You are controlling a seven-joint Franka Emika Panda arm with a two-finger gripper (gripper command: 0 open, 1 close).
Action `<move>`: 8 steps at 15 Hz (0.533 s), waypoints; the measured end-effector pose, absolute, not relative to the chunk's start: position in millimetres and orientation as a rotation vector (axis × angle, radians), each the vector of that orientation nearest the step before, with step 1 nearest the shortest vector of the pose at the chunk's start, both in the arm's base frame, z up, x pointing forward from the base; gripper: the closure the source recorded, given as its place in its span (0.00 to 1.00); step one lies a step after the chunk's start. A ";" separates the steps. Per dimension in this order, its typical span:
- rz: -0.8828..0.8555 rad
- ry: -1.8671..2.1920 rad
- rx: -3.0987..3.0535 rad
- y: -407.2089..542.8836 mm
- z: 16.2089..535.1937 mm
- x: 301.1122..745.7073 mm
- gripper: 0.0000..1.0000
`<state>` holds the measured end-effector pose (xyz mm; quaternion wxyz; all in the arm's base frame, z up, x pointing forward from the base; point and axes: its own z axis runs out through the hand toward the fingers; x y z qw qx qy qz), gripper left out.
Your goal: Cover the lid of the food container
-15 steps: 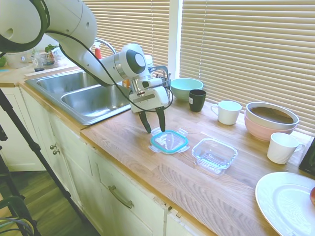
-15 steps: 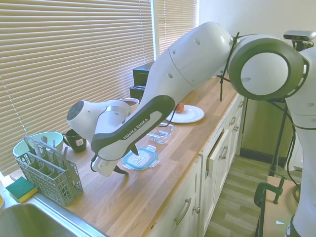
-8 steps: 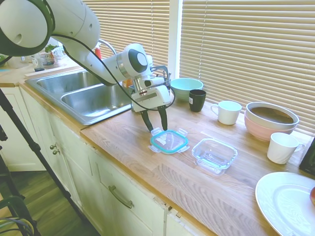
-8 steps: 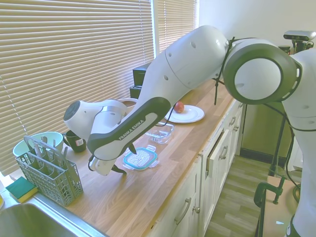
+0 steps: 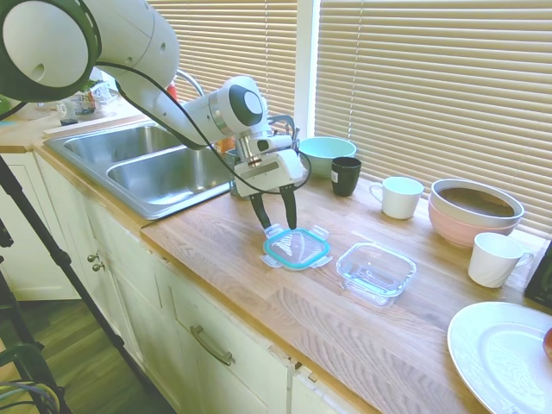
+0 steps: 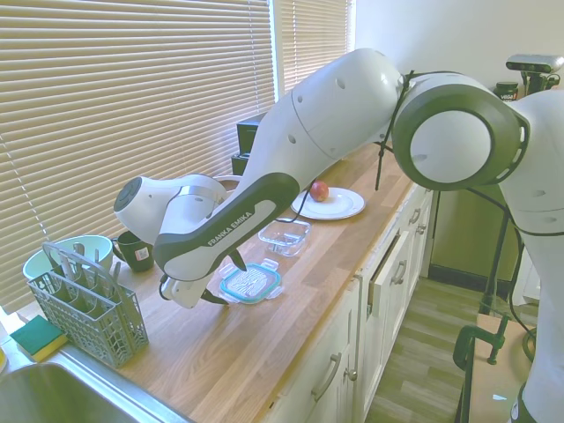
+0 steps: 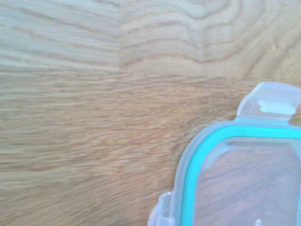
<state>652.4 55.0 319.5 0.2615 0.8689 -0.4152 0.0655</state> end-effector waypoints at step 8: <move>0.159 -1.107 2.355 48.2 316.7 652.7 1.00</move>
